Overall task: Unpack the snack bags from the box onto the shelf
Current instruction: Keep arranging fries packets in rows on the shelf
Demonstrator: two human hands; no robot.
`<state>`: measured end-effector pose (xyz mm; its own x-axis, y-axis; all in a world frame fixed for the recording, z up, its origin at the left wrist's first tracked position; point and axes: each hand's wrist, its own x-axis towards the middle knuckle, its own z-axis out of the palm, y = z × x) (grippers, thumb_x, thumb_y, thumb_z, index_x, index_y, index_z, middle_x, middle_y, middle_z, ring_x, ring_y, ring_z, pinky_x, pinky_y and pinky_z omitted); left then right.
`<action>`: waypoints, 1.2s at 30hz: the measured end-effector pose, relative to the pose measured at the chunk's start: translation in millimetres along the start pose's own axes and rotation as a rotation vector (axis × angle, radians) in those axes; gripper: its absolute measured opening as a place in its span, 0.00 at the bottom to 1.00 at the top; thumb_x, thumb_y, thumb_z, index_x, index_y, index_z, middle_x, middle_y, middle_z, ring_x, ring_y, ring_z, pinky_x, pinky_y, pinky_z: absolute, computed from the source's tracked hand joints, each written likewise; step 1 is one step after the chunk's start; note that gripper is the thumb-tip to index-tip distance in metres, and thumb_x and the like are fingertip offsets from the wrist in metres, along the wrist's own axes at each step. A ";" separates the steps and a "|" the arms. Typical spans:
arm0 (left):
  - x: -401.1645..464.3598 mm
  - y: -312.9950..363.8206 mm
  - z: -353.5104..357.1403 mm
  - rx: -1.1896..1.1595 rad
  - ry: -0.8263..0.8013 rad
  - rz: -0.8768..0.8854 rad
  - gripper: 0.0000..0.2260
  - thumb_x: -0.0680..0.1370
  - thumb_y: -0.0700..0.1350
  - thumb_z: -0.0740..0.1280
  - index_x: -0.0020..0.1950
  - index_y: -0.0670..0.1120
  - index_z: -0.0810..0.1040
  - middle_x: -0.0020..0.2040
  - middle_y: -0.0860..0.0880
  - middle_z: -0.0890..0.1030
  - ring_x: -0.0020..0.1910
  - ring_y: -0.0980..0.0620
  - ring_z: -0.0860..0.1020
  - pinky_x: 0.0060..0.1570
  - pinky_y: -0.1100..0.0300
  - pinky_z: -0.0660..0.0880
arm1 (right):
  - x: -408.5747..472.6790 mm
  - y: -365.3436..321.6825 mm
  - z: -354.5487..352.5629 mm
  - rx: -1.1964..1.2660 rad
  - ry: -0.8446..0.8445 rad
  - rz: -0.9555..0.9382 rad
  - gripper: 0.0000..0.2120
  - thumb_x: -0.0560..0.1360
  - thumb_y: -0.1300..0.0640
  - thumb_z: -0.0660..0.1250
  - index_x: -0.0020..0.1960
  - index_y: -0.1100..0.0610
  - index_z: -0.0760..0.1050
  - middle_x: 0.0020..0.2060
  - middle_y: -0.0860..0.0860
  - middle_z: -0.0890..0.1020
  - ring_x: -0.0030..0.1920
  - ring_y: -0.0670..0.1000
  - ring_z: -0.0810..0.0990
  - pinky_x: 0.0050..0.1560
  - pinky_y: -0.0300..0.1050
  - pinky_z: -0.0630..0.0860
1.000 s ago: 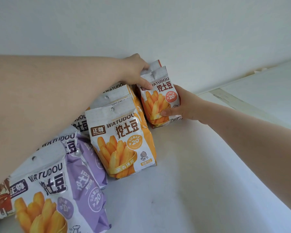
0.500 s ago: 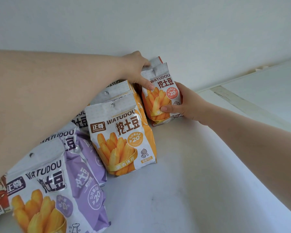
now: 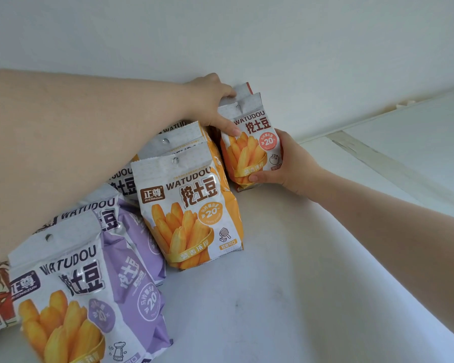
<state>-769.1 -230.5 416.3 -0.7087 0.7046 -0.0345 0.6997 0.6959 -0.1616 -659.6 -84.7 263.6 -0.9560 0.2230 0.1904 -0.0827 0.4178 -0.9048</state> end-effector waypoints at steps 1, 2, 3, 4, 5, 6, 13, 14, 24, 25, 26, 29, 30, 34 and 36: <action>-0.2 -0.4 0.0 -0.004 -0.005 0.001 0.45 0.65 0.64 0.73 0.77 0.50 0.59 0.70 0.44 0.63 0.70 0.44 0.64 0.68 0.50 0.64 | 0.8 0.7 0.6 0.005 0.015 -0.011 0.55 0.56 0.50 0.85 0.75 0.51 0.59 0.62 0.44 0.78 0.60 0.49 0.79 0.62 0.53 0.76; -0.3 -0.7 0.3 -0.003 -0.012 0.003 0.46 0.65 0.64 0.73 0.77 0.51 0.59 0.70 0.44 0.63 0.71 0.44 0.63 0.68 0.50 0.64 | 1.7 1.0 1.5 0.009 0.027 -0.022 0.52 0.57 0.53 0.85 0.74 0.51 0.60 0.61 0.44 0.78 0.59 0.48 0.79 0.62 0.53 0.77; -0.4 -0.5 0.8 0.002 -0.019 0.003 0.46 0.64 0.64 0.73 0.77 0.51 0.59 0.70 0.44 0.63 0.71 0.44 0.63 0.68 0.49 0.65 | 2.2 0.6 2.5 0.011 0.034 -0.028 0.51 0.58 0.54 0.84 0.73 0.51 0.61 0.60 0.44 0.78 0.58 0.48 0.79 0.61 0.53 0.77; -0.3 -0.4 1.5 0.008 -0.022 0.004 0.46 0.64 0.64 0.73 0.77 0.52 0.59 0.70 0.44 0.63 0.70 0.44 0.63 0.68 0.49 0.65 | 2.1 -0.1 3.1 0.014 0.038 -0.034 0.50 0.58 0.55 0.84 0.73 0.51 0.61 0.59 0.44 0.78 0.58 0.48 0.79 0.61 0.53 0.77; -0.1 -0.1 2.2 0.015 -0.021 0.005 0.46 0.64 0.64 0.74 0.77 0.52 0.59 0.70 0.44 0.63 0.70 0.44 0.63 0.68 0.49 0.65 | 2.6 0.0 3.9 0.014 0.042 -0.041 0.49 0.58 0.55 0.84 0.72 0.51 0.61 0.59 0.44 0.78 0.58 0.48 0.79 0.61 0.53 0.77; 0.1 0.1 2.7 0.023 -0.017 0.006 0.46 0.64 0.64 0.74 0.77 0.52 0.60 0.70 0.44 0.63 0.70 0.44 0.64 0.68 0.48 0.66 | 3.2 0.5 4.3 0.012 0.043 -0.046 0.49 0.58 0.55 0.84 0.72 0.51 0.61 0.59 0.44 0.78 0.58 0.48 0.79 0.61 0.53 0.77; -5.4 0.5 2.7 0.138 -0.032 0.028 0.49 0.57 0.72 0.66 0.75 0.52 0.62 0.69 0.46 0.66 0.67 0.44 0.68 0.62 0.50 0.67 | 0.2 -3.2 5.9 -0.023 0.045 -0.056 0.49 0.61 0.56 0.83 0.74 0.51 0.59 0.57 0.43 0.77 0.55 0.48 0.79 0.57 0.43 0.76; -6.9 0.6 2.2 0.147 -0.031 0.029 0.50 0.57 0.72 0.64 0.75 0.52 0.62 0.69 0.47 0.66 0.67 0.44 0.68 0.62 0.51 0.67 | 0.0 -3.5 6.0 -0.023 0.046 -0.056 0.49 0.61 0.56 0.83 0.74 0.52 0.58 0.57 0.43 0.77 0.55 0.48 0.78 0.56 0.43 0.76; -4.7 3.1 1.1 0.105 0.007 0.007 0.41 0.61 0.72 0.64 0.69 0.52 0.70 0.65 0.45 0.68 0.63 0.43 0.71 0.59 0.50 0.69 | -2.4 0.5 3.4 -0.010 0.049 -0.014 0.52 0.61 0.51 0.83 0.75 0.53 0.55 0.63 0.46 0.76 0.61 0.49 0.78 0.63 0.52 0.76; -4.2 2.8 1.4 0.098 0.014 0.007 0.41 0.62 0.72 0.64 0.69 0.53 0.70 0.65 0.45 0.68 0.63 0.43 0.71 0.59 0.50 0.69 | -2.1 1.6 2.0 -0.003 0.042 -0.010 0.54 0.60 0.50 0.83 0.76 0.53 0.55 0.63 0.46 0.76 0.61 0.50 0.78 0.64 0.53 0.75; -4.1 2.7 1.1 0.092 0.022 0.007 0.41 0.62 0.72 0.65 0.70 0.53 0.68 0.66 0.45 0.68 0.64 0.43 0.70 0.60 0.50 0.69 | -2.0 2.5 0.4 -0.001 0.034 -0.005 0.55 0.59 0.49 0.83 0.76 0.53 0.54 0.64 0.47 0.76 0.62 0.50 0.77 0.64 0.53 0.75; -4.7 1.9 -0.7 0.091 0.048 0.010 0.40 0.66 0.70 0.66 0.74 0.53 0.65 0.68 0.45 0.67 0.66 0.43 0.69 0.63 0.50 0.68 | -2.6 2.8 -2.2 0.001 0.016 0.001 0.56 0.60 0.49 0.83 0.77 0.53 0.52 0.64 0.47 0.76 0.62 0.49 0.78 0.65 0.54 0.74; -5.3 1.6 -1.5 0.090 0.055 0.012 0.40 0.66 0.69 0.67 0.74 0.53 0.64 0.68 0.45 0.67 0.66 0.43 0.69 0.63 0.50 0.67 | -2.7 2.8 -2.8 0.002 0.012 0.002 0.57 0.59 0.48 0.83 0.77 0.53 0.52 0.64 0.47 0.76 0.62 0.49 0.77 0.66 0.54 0.74; -7.4 2.9 -4.2 0.097 0.064 0.019 0.40 0.68 0.69 0.66 0.75 0.53 0.63 0.69 0.45 0.67 0.67 0.43 0.68 0.63 0.50 0.67 | -5.9 0.3 -3.2 0.006 -0.004 0.010 0.60 0.56 0.44 0.83 0.77 0.52 0.52 0.65 0.47 0.76 0.62 0.50 0.78 0.65 0.54 0.75; -8.5 4.7 -5.8 0.100 0.061 0.023 0.40 0.68 0.70 0.66 0.75 0.53 0.63 0.70 0.45 0.66 0.68 0.43 0.68 0.63 0.49 0.66 | -7.2 -0.4 -4.1 0.000 -0.007 0.019 0.58 0.58 0.47 0.83 0.77 0.52 0.51 0.65 0.48 0.76 0.62 0.51 0.78 0.65 0.54 0.75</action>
<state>-759.3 -232.5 421.5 -0.6836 0.7296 0.0208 0.7011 0.6642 -0.2593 -651.5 -82.9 264.2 -0.9593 0.2249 0.1707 -0.0645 0.4137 -0.9081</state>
